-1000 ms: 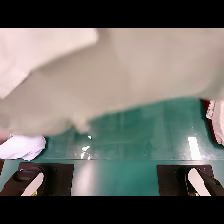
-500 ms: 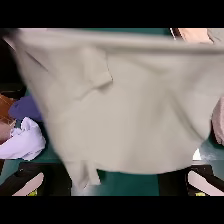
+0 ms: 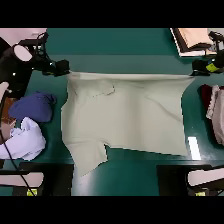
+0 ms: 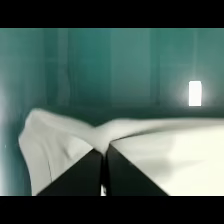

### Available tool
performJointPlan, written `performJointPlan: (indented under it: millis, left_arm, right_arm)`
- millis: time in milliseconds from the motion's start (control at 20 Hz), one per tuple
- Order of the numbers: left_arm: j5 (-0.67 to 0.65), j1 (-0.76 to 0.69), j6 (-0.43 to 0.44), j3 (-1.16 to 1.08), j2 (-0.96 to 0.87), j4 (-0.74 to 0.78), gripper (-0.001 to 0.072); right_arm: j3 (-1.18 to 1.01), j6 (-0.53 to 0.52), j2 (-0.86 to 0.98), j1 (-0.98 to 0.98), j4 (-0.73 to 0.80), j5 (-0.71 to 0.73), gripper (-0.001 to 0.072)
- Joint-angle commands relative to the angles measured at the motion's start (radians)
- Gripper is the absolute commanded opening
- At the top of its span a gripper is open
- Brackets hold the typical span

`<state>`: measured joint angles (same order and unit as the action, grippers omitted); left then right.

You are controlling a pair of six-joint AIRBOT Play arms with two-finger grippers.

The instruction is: Fold the shirts.

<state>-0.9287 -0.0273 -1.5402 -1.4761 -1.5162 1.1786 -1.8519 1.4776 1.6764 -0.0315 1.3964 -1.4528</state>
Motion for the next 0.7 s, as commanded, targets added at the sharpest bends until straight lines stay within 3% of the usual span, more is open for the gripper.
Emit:
performJointPlan:
  millis: [0, 150, 350, 650]
  left_arm:
    - [0.078, 0.016, 0.03, -0.093, -0.087, 0.002, 0.0022]
    - [-0.029, 0.051, 0.059, -0.137, -0.085, 0.002, 0.0023]
    - [-0.268, 0.064, 0.17, -0.093, -0.087, 0.004, 0.0022]
    - [-0.273, 0.063, 0.174, 0.143, -0.087, 0.004, 0.0023]
  right_arm:
    - [-0.148, -0.005, 0.139, -0.01, -0.085, 0.027, 0.0019]
    - [-0.17, -0.015, 0.137, -0.015, -0.093, 0.001, 0.0019]
    - [0.049, -0.021, 0.031, -0.01, -0.092, -0.002, 0.0019]
    - [0.407, -0.021, -0.099, 0.027, -0.095, 0.101, 0.0021]
